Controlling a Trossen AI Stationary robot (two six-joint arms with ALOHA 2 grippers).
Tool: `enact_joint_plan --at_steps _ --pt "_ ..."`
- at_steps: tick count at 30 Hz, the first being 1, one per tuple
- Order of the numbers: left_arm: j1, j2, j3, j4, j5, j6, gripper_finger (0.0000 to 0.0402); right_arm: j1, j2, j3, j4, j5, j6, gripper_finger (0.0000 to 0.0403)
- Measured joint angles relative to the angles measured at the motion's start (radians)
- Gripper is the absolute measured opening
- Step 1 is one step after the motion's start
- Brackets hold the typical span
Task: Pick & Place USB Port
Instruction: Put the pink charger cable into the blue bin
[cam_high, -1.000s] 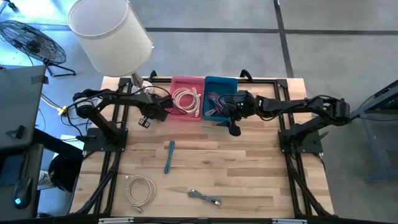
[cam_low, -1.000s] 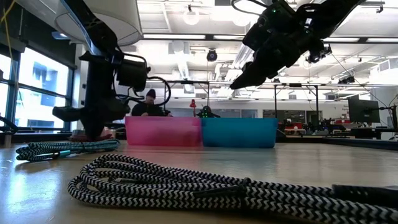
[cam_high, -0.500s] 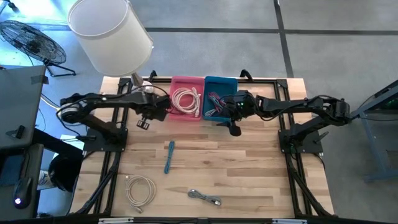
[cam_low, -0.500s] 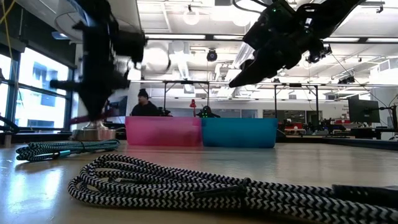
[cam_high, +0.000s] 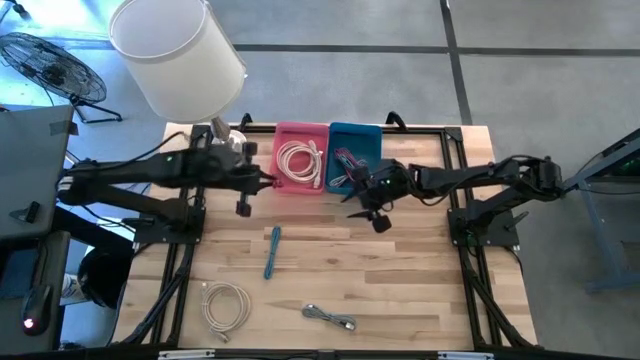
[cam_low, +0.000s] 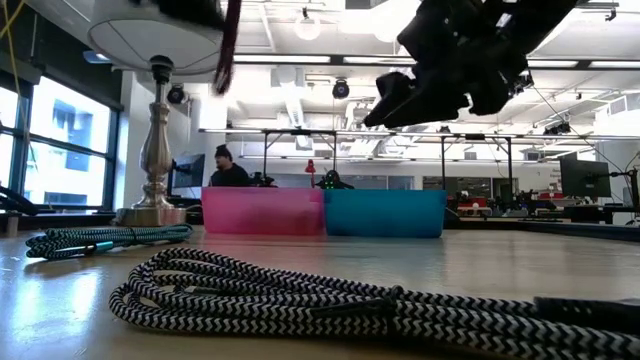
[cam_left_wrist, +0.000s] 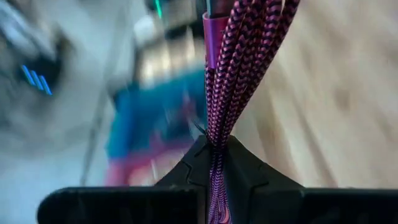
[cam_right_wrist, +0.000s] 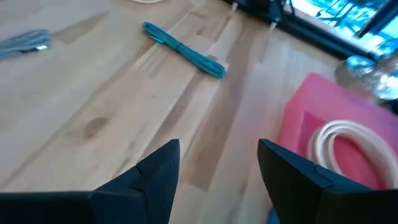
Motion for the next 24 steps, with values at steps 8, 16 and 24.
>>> enact_joint_plan --at_steps 8,16,24 --pt "-0.143 -0.015 -0.126 0.482 -0.007 0.146 0.0018 0.072 0.0 0.0 0.141 0.236 -0.038 0.0208" --pt "-0.149 0.082 -0.248 0.754 -0.099 0.251 0.0015 0.171 0.0 0.001 0.343 0.495 -0.112 0.0208" --pt "-0.149 0.162 -0.254 0.884 0.006 0.267 0.0015 0.202 0.0 0.001 0.412 0.489 -0.15 0.0208"
